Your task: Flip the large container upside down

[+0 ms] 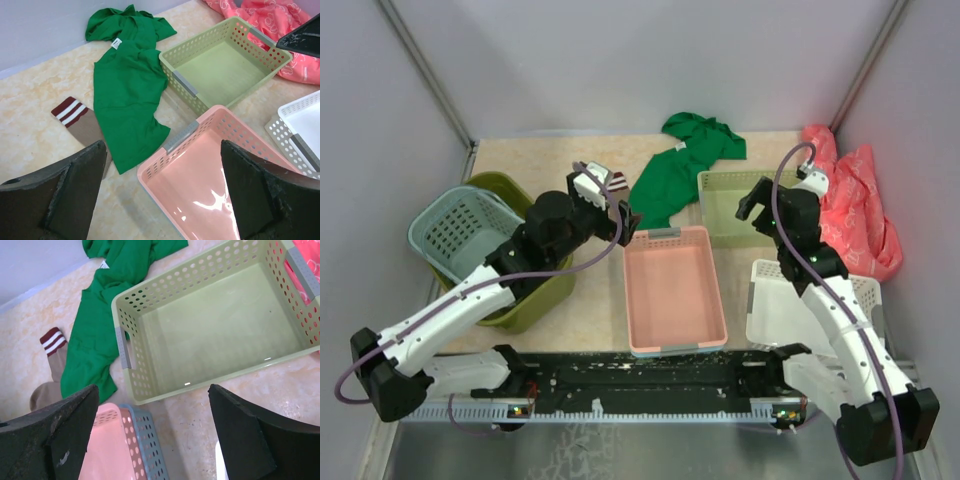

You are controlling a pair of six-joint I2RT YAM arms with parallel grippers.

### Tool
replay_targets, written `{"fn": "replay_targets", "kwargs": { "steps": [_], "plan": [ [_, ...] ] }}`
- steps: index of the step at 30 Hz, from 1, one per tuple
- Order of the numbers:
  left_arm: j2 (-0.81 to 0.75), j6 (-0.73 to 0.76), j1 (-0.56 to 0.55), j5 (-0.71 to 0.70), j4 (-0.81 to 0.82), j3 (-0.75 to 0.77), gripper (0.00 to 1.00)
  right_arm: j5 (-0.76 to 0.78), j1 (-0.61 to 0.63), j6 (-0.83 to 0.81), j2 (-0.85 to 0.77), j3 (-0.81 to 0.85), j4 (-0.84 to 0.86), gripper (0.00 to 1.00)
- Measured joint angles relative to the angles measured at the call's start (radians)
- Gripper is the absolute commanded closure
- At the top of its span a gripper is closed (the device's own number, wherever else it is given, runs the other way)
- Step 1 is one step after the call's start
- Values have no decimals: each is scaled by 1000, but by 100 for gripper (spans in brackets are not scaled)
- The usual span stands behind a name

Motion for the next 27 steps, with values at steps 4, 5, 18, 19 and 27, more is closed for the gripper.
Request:
{"fn": "replay_targets", "kwargs": {
  "steps": [4, 5, 18, 19, 27],
  "plan": [
    [-11, 16, 0, -18, 8, -8, 0, 2, 0, 0, -27, -11, 16, 9],
    [-11, 20, 0, -26, 10, -8, 0, 2, 0, 0, -32, -14, 19, 9],
    [20, 113, -2, -164, 34, -27, 0, -8, 0, 9, -34, -51, 6, 10],
    [20, 111, -2, -190, 39, -35, 0, -34, 7, 17, -34, -67, 18, 10],
    [111, 18, 13, -266, -57, 28, 0, -43, 295, 45, 65, -130, 20, 14]
  ]
}}
